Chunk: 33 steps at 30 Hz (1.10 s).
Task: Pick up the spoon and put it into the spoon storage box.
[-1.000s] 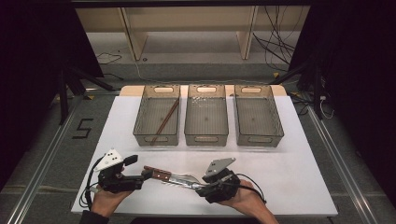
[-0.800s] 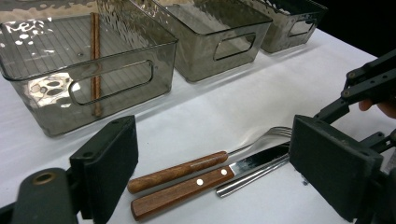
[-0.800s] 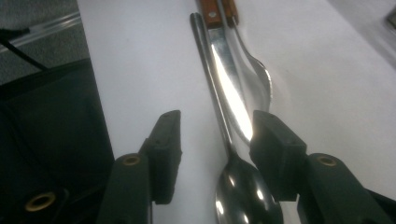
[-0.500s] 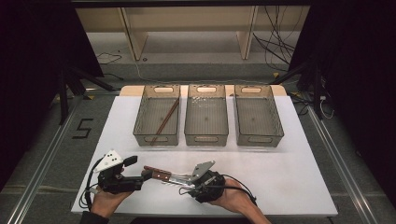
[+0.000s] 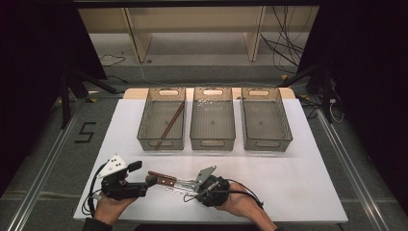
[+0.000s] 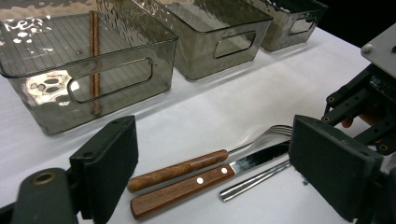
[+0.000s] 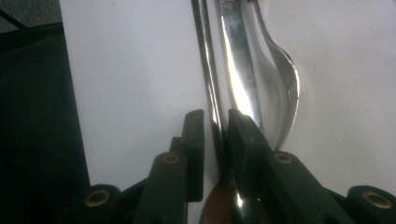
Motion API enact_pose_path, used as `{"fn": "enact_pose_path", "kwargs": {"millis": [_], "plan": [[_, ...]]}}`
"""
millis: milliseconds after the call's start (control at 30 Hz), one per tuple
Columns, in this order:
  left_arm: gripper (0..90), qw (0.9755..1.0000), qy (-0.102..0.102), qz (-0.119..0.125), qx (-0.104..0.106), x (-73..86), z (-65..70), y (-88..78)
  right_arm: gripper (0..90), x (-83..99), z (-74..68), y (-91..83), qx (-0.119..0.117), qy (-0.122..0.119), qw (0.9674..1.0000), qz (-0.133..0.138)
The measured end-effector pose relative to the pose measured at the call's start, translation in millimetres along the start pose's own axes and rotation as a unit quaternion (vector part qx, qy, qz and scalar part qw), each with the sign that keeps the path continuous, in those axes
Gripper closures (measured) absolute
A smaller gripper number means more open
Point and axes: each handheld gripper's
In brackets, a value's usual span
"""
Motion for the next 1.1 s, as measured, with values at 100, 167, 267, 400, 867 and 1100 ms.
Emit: {"fn": "enact_pose_path", "kwargs": {"millis": [100, 167, 267, 400, 867, 1100], "plan": [[15.6, 1.0000, 0.000, 0.000, 0.000, 0.2, -0.1, 0.2, 78.0, -2.8, 0.2, 0.6, -0.005, -0.001, 0.9999, -0.012], [15.6, 1.0000, 0.001, -0.002, 0.001, 0.4, -0.1, 0.4, 79.2, -4.8, 0.9, 2.1, -0.009, -0.010, 0.9998, -0.017], [15.6, 1.0000, 0.001, -0.003, 0.002, 0.5, 0.3, 0.7, 82.3, -7.9, 1.7, 3.1, -0.019, -0.015, 0.9992, -0.031], [15.6, 1.0000, 0.000, -0.002, 0.003, 0.5, 0.1, 0.5, 84.7, -10.6, 1.4, 4.3, -0.023, -0.013, 0.9988, -0.041], [15.6, 1.0000, 0.002, 0.000, 0.001, 0.9, -0.8, -0.2, 85.9, -18.6, 3.3, 6.0, -0.037, -0.012, 0.9966, -0.072], [15.7, 1.0000, 0.004, 0.001, 0.001, 1.0, 0.7, 0.0, 85.9, -20.6, -1.5, 5.8, -0.035, -0.015, 0.9961, -0.080]]}}
Point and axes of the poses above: each handheld gripper's, and its own axes: y roughly forward along the jaws, x roughly out of its underside, z roughly to its right, and after that the axes turned 15 degrees about z, right-handed
